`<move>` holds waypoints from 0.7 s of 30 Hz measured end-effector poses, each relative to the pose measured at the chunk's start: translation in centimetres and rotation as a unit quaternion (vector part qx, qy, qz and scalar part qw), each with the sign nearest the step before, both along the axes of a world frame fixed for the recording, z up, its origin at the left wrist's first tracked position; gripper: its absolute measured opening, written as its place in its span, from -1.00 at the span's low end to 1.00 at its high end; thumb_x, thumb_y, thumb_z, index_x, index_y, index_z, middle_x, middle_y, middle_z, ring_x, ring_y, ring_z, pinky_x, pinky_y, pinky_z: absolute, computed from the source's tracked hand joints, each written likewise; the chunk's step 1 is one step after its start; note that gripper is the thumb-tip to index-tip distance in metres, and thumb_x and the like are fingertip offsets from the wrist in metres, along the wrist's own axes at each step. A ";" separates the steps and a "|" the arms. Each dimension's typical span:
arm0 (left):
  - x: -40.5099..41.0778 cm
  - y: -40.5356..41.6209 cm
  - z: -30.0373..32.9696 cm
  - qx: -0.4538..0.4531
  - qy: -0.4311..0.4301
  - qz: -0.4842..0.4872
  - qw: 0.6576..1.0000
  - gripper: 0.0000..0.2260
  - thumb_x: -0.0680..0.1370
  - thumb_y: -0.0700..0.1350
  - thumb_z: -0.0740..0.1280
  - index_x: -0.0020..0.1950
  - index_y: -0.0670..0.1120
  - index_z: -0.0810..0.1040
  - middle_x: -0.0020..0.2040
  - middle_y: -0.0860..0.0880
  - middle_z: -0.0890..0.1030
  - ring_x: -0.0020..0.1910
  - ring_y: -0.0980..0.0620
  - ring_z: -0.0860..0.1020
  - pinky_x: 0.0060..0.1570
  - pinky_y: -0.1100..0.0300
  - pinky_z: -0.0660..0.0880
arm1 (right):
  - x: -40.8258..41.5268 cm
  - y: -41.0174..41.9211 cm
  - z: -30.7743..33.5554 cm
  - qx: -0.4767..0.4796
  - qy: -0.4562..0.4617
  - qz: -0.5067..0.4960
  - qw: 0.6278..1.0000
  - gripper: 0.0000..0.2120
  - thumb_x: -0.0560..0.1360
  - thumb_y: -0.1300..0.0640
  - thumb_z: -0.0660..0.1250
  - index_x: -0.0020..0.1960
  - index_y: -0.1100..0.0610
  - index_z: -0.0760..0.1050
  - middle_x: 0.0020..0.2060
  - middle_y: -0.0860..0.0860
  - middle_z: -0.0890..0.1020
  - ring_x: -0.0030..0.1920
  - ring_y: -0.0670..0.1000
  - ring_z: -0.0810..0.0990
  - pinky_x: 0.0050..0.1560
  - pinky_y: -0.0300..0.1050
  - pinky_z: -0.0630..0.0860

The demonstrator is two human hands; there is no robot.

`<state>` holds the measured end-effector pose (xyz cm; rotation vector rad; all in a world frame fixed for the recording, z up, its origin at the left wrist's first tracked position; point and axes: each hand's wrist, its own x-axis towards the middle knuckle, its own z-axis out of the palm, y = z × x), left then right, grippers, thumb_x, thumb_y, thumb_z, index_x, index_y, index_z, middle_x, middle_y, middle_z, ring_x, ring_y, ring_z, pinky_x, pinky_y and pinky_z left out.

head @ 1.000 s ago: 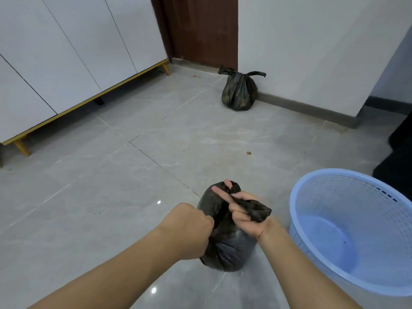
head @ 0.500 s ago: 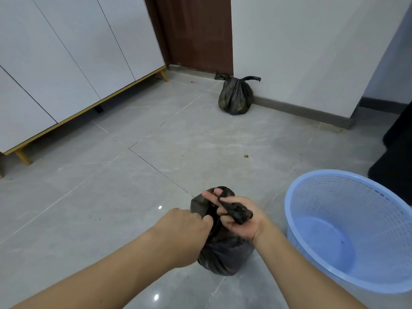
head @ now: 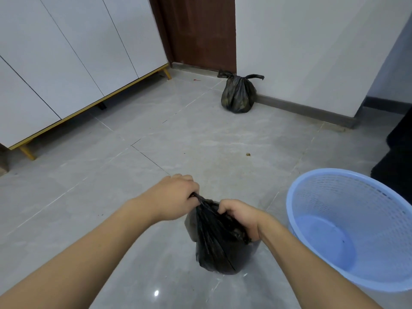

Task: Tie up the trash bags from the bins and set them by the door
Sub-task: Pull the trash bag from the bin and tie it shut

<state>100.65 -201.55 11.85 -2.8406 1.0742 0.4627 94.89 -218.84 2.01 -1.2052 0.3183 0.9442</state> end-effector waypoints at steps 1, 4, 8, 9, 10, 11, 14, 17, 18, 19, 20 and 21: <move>0.5 -0.3 0.0 -0.029 0.032 0.028 0.999 -0.86 0.56 -0.01 0.24 0.00 -0.02 0.54 -0.02 0.02 0.49 0.06 -0.04 0.44 0.09 0.06 0.39 | 0.0 -0.2 0.2 0.003 -0.010 0.012 1.000 -0.64 0.24 -0.03 0.28 -0.13 0.20 0.61 -0.22 0.15 0.63 -0.19 0.13 0.59 -0.10 -0.09 0.49; 1.2 -1.3 0.1 -0.136 0.140 0.116 0.974 -0.96 0.52 -0.08 0.33 -0.08 -0.03 0.55 -0.14 0.08 0.50 -0.13 0.05 0.47 -0.21 0.22 0.39 | -0.2 -0.8 0.7 -0.006 -0.029 0.050 0.998 -0.64 0.36 -0.15 0.36 -0.07 0.12 0.67 -0.08 0.10 0.71 -0.08 0.06 0.67 0.03 -0.12 0.57; 1.7 -1.9 -0.2 -0.194 0.225 0.164 0.941 -0.91 0.49 -0.14 0.35 -0.05 -0.11 0.60 -0.24 0.01 0.56 -0.26 0.06 0.47 -0.29 0.21 0.39 | -0.3 -1.0 1.9 -0.003 -0.036 0.076 0.996 -0.64 0.41 -0.14 0.32 -0.16 0.15 0.65 -0.19 0.07 0.69 -0.19 0.03 0.66 -0.08 -0.16 0.57; 1.8 -1.9 -0.4 -0.201 0.236 0.175 0.934 -0.91 0.49 -0.13 0.35 -0.07 -0.13 0.60 -0.30 0.02 0.52 -0.31 0.08 0.44 -0.35 0.22 0.35 | -0.2 -1.0 2.0 -0.008 -0.032 0.062 0.998 -0.58 0.40 -0.20 0.29 -0.22 0.17 0.60 -0.27 0.06 0.65 -0.28 0.04 0.61 -0.15 -0.15 0.53; 1.9 -1.7 -0.6 -0.208 0.243 0.189 0.928 -0.90 0.48 -0.12 0.36 -0.09 -0.14 0.60 -0.36 0.03 0.46 -0.37 0.09 0.39 -0.39 0.22 0.30 | -0.1 -1.1 2.2 -0.008 -0.032 0.050 0.998 -0.52 0.40 -0.27 0.26 -0.24 0.17 0.55 -0.32 0.06 0.59 -0.33 0.04 0.54 -0.19 -0.14 0.48; 2.0 -1.4 -0.9 -0.214 0.248 0.205 0.922 -0.88 0.47 -0.12 0.36 -0.11 -0.17 0.59 -0.39 0.04 0.42 -0.40 0.09 0.36 -0.41 0.22 0.26 | 0.1 -1.2 2.3 -0.011 -0.039 0.046 0.998 -0.50 0.40 -0.31 0.26 -0.23 0.16 0.51 -0.34 0.06 0.55 -0.34 0.03 0.50 -0.21 -0.12 0.46; 2.2 -0.6 -2.4 -0.260 0.283 0.239 0.892 -0.89 0.48 -0.17 0.32 -0.13 -0.21 0.56 -0.35 0.03 0.47 -0.35 0.09 0.39 -0.40 0.28 0.29 | 0.3 -0.9 2.8 -0.089 -0.095 0.115 0.985 -0.73 0.39 -0.06 0.45 -0.22 0.14 0.55 -0.29 0.11 0.61 -0.26 0.09 0.58 -0.05 -0.03 0.56; 2.2 0.0 -4.3 -0.313 0.333 0.260 0.850 -0.91 0.54 -0.20 0.26 -0.15 -0.10 0.53 -0.21 0.03 0.64 -0.24 0.15 0.57 -0.33 0.36 0.37 | 1.1 0.0 3.1 -0.219 -0.163 0.175 0.946 -0.97 0.33 0.16 0.42 -0.29 0.08 0.62 -0.29 0.06 0.69 -0.25 0.07 0.66 0.01 0.01 0.60; 2.1 0.2 -4.9 -0.320 0.343 0.270 0.841 -0.90 0.55 -0.21 0.24 -0.14 -0.09 0.51 -0.23 0.05 0.66 -0.26 0.19 0.59 -0.35 0.40 0.38 | 1.4 0.3 3.3 -0.259 -0.185 0.192 0.928 -0.95 0.32 0.15 0.41 -0.31 0.06 0.60 -0.31 0.02 0.68 -0.25 0.06 0.66 -0.02 -0.01 0.60; 2.0 0.3 -5.4 -0.322 0.348 0.281 0.835 -0.89 0.56 -0.22 0.21 -0.12 -0.10 0.50 -0.28 0.07 0.67 -0.31 0.21 0.60 -0.37 0.43 0.39 | 1.6 0.5 3.6 -0.296 -0.206 0.214 0.908 -0.94 0.32 0.14 0.40 -0.33 0.06 0.56 -0.31 0.01 0.65 -0.22 0.06 0.64 -0.06 -0.04 0.59; 2.0 0.5 -6.0 -0.321 0.352 0.291 0.829 -0.89 0.56 -0.24 0.19 -0.10 -0.11 0.49 -0.33 0.08 0.67 -0.32 0.21 0.61 -0.35 0.42 0.41 | 1.8 0.7 3.9 -0.336 -0.231 0.238 0.882 -0.90 0.34 0.14 0.38 -0.34 0.06 0.51 -0.31 0.01 0.62 -0.21 0.07 0.62 -0.13 -0.08 0.56; 2.0 0.6 -6.5 -0.323 0.357 0.302 0.823 -0.89 0.56 -0.25 0.17 -0.08 -0.14 0.48 -0.33 0.05 0.67 -0.30 0.17 0.63 -0.27 0.38 0.45 | 2.0 0.8 4.1 -0.384 -0.258 0.260 0.848 -0.86 0.36 0.15 0.35 -0.36 0.07 0.45 -0.32 0.03 0.58 -0.21 0.08 0.59 -0.24 -0.12 0.50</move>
